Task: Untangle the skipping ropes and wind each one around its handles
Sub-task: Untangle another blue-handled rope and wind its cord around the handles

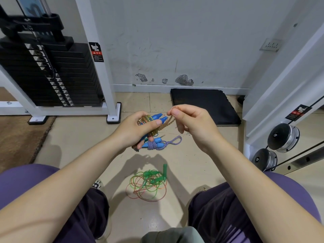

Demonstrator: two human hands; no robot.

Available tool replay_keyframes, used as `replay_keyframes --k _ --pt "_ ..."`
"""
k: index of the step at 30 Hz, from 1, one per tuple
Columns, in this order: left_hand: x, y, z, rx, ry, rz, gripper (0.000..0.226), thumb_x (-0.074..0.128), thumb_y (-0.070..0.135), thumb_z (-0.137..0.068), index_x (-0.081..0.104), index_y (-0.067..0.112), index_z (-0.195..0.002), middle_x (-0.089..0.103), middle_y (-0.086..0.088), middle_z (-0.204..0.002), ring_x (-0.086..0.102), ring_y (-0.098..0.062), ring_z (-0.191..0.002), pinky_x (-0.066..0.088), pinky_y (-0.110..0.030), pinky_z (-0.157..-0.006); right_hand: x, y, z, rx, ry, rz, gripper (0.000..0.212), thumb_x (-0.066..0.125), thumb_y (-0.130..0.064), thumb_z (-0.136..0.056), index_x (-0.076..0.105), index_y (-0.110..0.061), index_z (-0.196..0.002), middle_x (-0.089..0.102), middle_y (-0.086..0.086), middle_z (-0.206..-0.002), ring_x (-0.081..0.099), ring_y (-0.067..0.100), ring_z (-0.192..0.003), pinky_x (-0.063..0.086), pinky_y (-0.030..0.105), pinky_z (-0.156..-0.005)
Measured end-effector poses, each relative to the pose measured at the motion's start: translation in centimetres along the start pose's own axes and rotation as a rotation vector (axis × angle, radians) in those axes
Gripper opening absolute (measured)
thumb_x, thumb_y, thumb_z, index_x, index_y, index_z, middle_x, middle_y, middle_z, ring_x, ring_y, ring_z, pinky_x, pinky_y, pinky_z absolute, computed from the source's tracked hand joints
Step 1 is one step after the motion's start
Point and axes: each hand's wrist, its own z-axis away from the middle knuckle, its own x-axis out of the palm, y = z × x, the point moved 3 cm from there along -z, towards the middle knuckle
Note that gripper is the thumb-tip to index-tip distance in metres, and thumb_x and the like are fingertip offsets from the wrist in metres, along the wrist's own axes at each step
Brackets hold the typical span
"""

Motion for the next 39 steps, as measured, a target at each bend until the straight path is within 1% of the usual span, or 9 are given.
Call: replay_keyframes --k 4,7,11,15,19,24,29,34,39 --pt "0.3 -0.1 0.1 -0.004 -0.016 0.005 0.035 0.068 0.042 -0.089 0.056 0.011 -0.103 0.066 -0.010 -0.062 0.039 -0.020 -0.035 0.027 -0.019 -0.039 0.7 0.2 0.0 0.029 -0.059 -0.148 0.016 0.055 -0.010 -0.098 0.068 -0.008 -0.089 0.063 0.004 -0.089 0.051 0.016 -0.063 0.041 0.026 -0.052" --pt "0.4 0.0 0.1 -0.003 -0.018 0.000 0.034 0.067 0.042 -0.089 0.056 0.013 -0.102 0.067 -0.009 -0.062 0.039 -0.019 -0.035 0.027 -0.018 -0.038 1.1 0.3 0.1 0.057 -0.145 -0.214 0.016 0.049 -0.013 -0.101 0.063 -0.009 -0.095 0.061 0.008 -0.080 0.046 0.016 -0.060 0.034 0.024 -0.049" --pt "0.6 -0.2 0.1 0.012 -0.034 -0.027 0.035 0.068 0.044 -0.088 0.055 0.015 -0.101 0.070 -0.010 -0.066 0.041 -0.020 -0.036 0.028 -0.020 -0.040 1.3 0.4 0.1 0.068 -0.121 -0.157 0.009 0.057 -0.012 -0.097 0.059 -0.015 -0.105 0.054 0.001 -0.065 0.036 0.012 -0.055 0.026 0.022 -0.050" --pt "0.9 -0.4 0.1 -0.002 -0.057 -0.032 0.035 0.069 0.044 -0.087 0.056 0.014 -0.099 0.070 -0.010 -0.066 0.042 -0.021 -0.035 0.027 -0.021 -0.040 1.3 0.5 -0.2 0.068 -0.005 -0.156 0.032 0.064 -0.002 -0.091 0.035 -0.015 -0.087 0.050 0.018 -0.069 0.041 0.009 -0.044 0.027 0.020 -0.042" --pt "1.3 -0.7 0.2 -0.012 -0.090 -0.054 0.036 0.069 0.042 -0.088 0.055 0.011 -0.101 0.070 -0.010 -0.065 0.042 -0.021 -0.035 0.027 -0.022 -0.039 1.1 0.7 -0.4 0.071 0.038 -0.107 0.028 0.068 -0.002 -0.088 0.045 -0.012 -0.076 0.048 0.017 -0.066 0.035 0.013 -0.045 0.025 0.021 -0.043" --pt "1.2 -0.8 0.1 -0.019 -0.089 -0.047 0.036 0.068 0.042 -0.089 0.055 0.011 -0.101 0.069 -0.009 -0.064 0.042 -0.022 -0.035 0.027 -0.021 -0.039 0.8 1.0 -0.5 0.092 -0.007 -0.184 0.002 0.061 -0.001 -0.092 0.063 -0.002 -0.092 0.064 0.010 -0.072 0.047 0.015 -0.051 0.043 0.024 -0.050" --pt "0.9 -0.9 0.0 -0.032 -0.060 -0.008 0.038 0.066 0.044 -0.090 0.055 0.011 -0.104 0.070 -0.011 -0.067 0.042 -0.019 -0.034 0.026 -0.024 -0.045 0.5 0.8 -0.5 0.128 -0.001 -0.213 0.007 0.065 0.002 -0.087 0.064 -0.004 -0.091 0.064 0.009 -0.069 0.048 0.014 -0.049 0.043 0.023 -0.048" --pt "0.6 -0.7 -0.1 -0.013 -0.020 -0.002 0.035 0.065 0.046 -0.090 0.055 0.014 -0.100 0.071 -0.012 -0.069 0.043 -0.020 -0.036 0.027 -0.024 -0.045 0.6 0.8 -0.4 0.101 0.016 -0.062 0.025 0.079 -0.003 -0.077 0.056 -0.012 -0.084 0.050 -0.004 -0.063 0.041 0.004 -0.049 0.034 0.015 -0.047" --pt "0.8 -0.9 -0.1 -0.021 -0.028 -0.006 0.036 0.066 0.044 -0.089 0.056 0.013 -0.101 0.070 -0.011 -0.068 0.043 -0.020 -0.036 0.027 -0.025 -0.044 0.6 1.1 -0.4 0.047 0.010 0.266 0.054 0.092 -0.019 -0.064 0.049 -0.016 -0.096 0.041 -0.004 -0.075 0.035 0.004 -0.060 0.034 0.017 -0.056"
